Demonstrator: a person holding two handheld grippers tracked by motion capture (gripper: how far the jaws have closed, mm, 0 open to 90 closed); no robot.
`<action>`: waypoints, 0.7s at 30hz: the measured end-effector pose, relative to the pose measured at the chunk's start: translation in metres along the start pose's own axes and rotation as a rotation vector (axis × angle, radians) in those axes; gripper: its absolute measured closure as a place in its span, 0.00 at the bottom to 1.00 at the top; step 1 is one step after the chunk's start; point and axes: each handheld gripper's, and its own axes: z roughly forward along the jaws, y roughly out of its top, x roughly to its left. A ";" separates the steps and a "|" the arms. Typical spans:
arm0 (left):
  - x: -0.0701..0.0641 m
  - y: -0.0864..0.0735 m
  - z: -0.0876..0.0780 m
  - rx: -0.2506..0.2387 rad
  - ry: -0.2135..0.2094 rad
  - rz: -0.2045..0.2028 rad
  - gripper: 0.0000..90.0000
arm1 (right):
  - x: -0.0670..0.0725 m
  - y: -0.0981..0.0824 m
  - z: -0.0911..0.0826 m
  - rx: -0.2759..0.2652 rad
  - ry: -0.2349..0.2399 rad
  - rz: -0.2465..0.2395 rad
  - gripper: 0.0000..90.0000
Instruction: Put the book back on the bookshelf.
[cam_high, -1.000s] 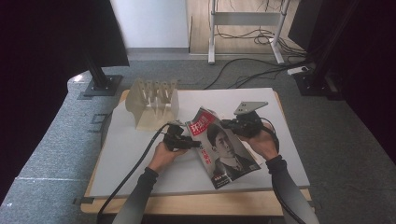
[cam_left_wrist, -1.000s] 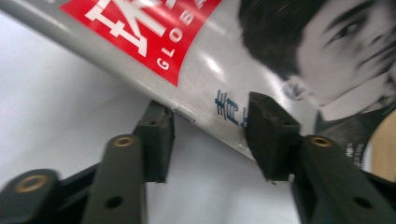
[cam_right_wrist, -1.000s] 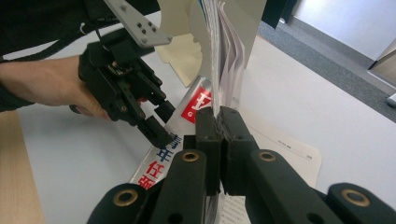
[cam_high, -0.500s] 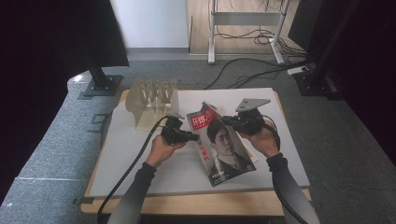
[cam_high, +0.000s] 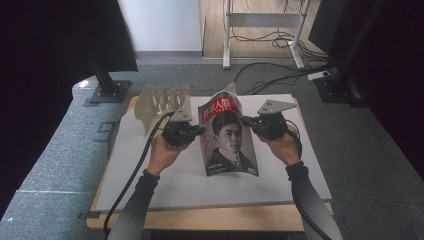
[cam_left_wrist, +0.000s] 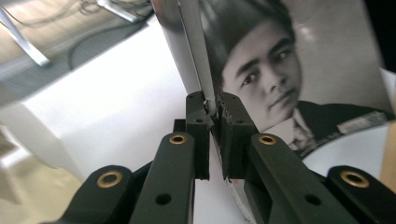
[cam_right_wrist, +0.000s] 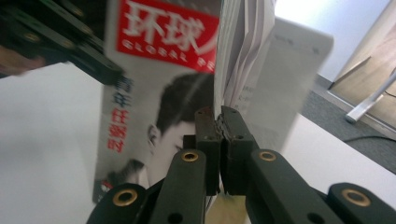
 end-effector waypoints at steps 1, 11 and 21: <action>-0.003 -0.001 -0.001 0.005 0.005 0.015 0.93 | 0.000 -0.002 0.000 0.002 -0.005 0.004 0.96; -0.021 0.000 0.008 0.018 -0.077 0.054 0.82 | -0.003 -0.026 -0.022 -0.022 0.006 0.051 0.96; -0.025 -0.001 0.015 0.060 0.031 0.108 0.94 | -0.009 -0.037 -0.030 -0.027 0.000 0.066 0.96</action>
